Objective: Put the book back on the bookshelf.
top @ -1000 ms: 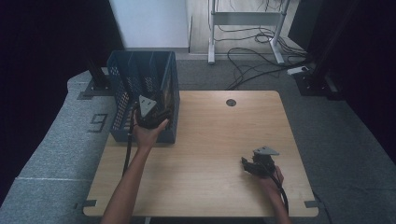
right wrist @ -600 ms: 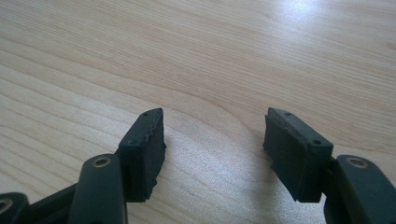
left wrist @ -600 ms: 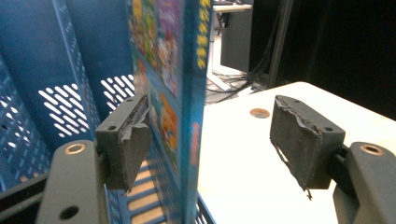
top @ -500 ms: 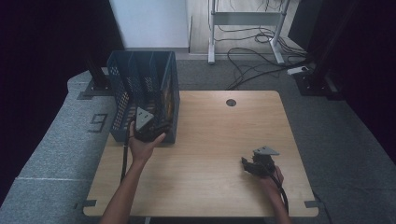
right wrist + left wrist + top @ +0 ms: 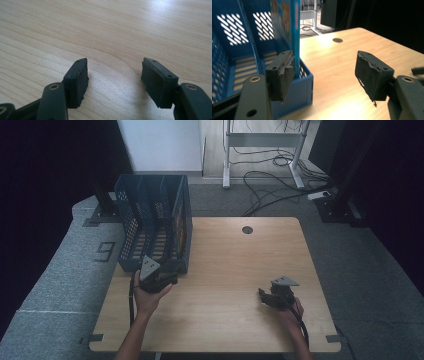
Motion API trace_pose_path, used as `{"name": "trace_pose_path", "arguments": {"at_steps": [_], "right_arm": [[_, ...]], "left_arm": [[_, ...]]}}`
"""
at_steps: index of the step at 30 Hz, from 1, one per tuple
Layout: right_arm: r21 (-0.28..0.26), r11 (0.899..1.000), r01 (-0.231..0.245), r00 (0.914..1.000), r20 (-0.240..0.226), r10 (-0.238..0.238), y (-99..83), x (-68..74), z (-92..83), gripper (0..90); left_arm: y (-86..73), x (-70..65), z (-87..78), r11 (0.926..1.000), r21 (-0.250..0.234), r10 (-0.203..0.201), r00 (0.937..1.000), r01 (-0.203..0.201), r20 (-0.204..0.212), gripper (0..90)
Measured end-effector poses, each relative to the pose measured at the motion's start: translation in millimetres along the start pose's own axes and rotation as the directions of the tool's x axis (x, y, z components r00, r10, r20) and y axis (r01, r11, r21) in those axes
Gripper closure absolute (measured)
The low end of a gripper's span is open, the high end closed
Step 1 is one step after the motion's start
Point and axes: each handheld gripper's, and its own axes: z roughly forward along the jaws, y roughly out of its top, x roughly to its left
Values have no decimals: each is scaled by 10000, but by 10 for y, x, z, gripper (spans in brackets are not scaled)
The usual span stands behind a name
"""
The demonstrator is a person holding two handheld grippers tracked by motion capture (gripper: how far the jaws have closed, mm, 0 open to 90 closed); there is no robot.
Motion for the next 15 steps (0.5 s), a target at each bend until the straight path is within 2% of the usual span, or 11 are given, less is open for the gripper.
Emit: {"name": "trace_pose_path", "arguments": {"at_steps": [8, 15], "right_arm": [[8, 10000, 32, 10000, 24, -33, 0, 1, 0, 373], [5, 10000, 14, 10000, 22, -14, 0, 3, 0, 373]], "left_arm": [[-279, -22, -56, 9980, 603, -221, 9985, 192, 491, 324], [-465, -48, -65, 9947, 997, -317, 9974, 252, 645, 314]]}}
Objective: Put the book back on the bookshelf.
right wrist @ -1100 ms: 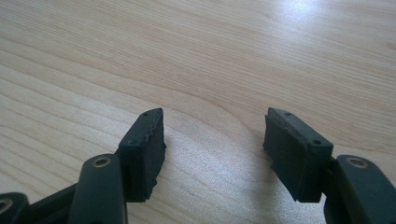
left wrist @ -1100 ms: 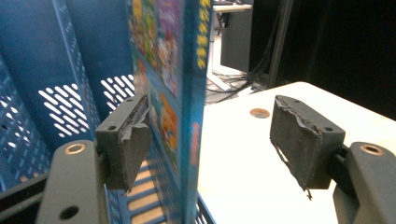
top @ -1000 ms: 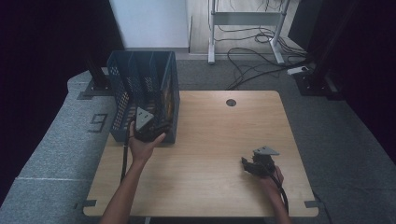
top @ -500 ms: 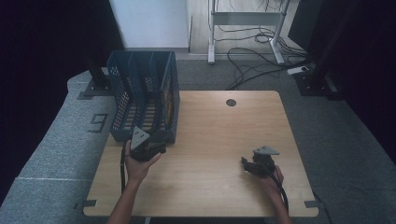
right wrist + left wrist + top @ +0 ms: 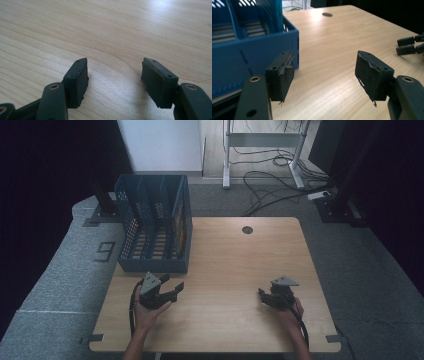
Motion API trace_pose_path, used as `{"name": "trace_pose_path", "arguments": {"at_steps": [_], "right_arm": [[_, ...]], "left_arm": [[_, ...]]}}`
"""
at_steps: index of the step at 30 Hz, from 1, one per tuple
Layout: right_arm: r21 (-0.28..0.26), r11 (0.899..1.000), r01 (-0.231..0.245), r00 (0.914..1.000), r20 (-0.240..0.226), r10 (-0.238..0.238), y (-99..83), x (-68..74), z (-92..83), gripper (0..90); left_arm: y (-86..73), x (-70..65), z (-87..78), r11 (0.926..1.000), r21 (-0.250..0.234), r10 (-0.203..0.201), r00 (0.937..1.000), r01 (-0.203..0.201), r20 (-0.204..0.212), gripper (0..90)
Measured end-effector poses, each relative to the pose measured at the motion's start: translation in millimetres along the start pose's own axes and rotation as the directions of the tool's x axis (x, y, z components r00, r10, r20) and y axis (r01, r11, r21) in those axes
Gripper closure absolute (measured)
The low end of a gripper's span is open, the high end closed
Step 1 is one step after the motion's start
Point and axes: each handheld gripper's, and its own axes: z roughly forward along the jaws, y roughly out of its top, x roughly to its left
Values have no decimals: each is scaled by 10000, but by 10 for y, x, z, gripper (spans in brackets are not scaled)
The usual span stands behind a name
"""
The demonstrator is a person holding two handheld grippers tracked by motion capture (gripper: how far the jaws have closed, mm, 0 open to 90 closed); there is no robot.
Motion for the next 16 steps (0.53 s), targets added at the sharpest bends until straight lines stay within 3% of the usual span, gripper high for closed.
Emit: {"name": "trace_pose_path", "arguments": {"at_steps": [4, 11, 16], "right_arm": [[6, 10000, 18, 10000, 8, -18, 0, -1, 0, 372], [8, 10000, -5, 10000, 27, 5, 1, 1, 1, 366], [34, 10000, -36, 10000, 87, 36, 2, 0, 3, 341]], "left_arm": [[-50, -6, 18, 9997, 247, 0, 10000, -1, 35, 301], [-110, -18, 32, 9995, 256, -210, 9997, 206, 155, 282], [-104, -48, 47, 9996, 280, -74, 9998, 69, 172, 265]]}}
